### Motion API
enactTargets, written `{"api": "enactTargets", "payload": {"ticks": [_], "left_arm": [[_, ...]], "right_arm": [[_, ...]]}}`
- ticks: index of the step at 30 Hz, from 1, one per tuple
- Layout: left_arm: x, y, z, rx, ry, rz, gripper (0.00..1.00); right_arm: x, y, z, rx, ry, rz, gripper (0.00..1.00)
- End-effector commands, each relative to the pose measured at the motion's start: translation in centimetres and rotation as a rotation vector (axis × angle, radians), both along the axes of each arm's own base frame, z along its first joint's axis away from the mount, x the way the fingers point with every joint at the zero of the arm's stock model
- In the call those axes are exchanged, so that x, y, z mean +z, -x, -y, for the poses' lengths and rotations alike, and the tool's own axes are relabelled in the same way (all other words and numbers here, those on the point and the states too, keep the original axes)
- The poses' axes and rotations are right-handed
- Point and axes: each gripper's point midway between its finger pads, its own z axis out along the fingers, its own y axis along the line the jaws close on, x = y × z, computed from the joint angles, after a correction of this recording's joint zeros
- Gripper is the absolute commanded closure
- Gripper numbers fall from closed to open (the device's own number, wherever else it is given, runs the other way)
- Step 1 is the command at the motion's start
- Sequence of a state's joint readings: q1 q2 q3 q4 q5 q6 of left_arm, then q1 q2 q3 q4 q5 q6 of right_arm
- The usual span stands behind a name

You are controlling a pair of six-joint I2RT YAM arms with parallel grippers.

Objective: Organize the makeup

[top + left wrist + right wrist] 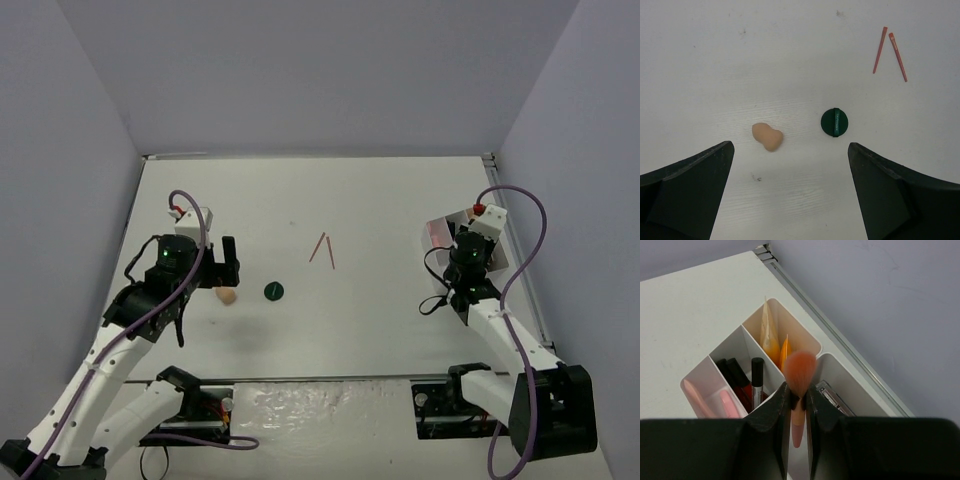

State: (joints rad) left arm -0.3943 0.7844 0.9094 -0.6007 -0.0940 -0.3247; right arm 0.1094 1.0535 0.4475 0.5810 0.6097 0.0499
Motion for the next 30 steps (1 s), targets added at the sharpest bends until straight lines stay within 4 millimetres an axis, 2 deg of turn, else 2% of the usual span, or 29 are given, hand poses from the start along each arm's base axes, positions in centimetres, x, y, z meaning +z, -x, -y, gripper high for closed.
{"api": "enactTargets", "payload": {"ticks": [1, 8, 10, 15, 17, 23, 26, 28, 30], "left_arm": [[1.3, -0.9, -0.2, -0.004, 0.038, 0.060, 0.03], [1.6, -0.8, -0.9, 0.023, 0.035, 0.085, 0.03], [1.7, -0.7, -1.0, 0.025, 0.039, 0.088, 0.03], [1.4, -0.7, -1.2, 0.033, 0.038, 0.084, 0.03], [1.3, -0.8, -1.2, 0.034, 0.044, 0.083, 0.03], [1.0, -0.8, -1.6, 0.049, 0.041, 0.075, 0.03], [0.8, -0.8, -1.9, 0.060, 0.032, 0.071, 0.03], [0.7, -0.7, -2.2, 0.073, 0.021, 0.068, 0.03], [0.7, -0.7, -2.4, 0.083, 0.019, 0.069, 0.03]], "right_arm": [[2.0, -1.2, -0.3, 0.016, -0.025, 0.104, 0.93], [1.6, -1.3, -1.0, 0.054, -0.052, 0.041, 0.61], [2.1, -1.3, -1.4, 0.077, -0.067, 0.046, 0.54], [3.8, -1.3, -3.6, 0.194, -0.125, 0.044, 0.46], [5.3, -2.0, -6.1, 0.323, -0.170, 0.065, 0.44], [4.8, -2.9, -13.1, 0.536, -0.269, -0.070, 0.44], [3.8, -3.4, -17.8, 0.631, -0.297, -0.151, 0.44], [3.8, -4.1, -20.2, 0.690, -0.320, -0.178, 0.44], [2.1, -4.5, -22.5, 0.743, -0.335, -0.246, 0.46]]}}
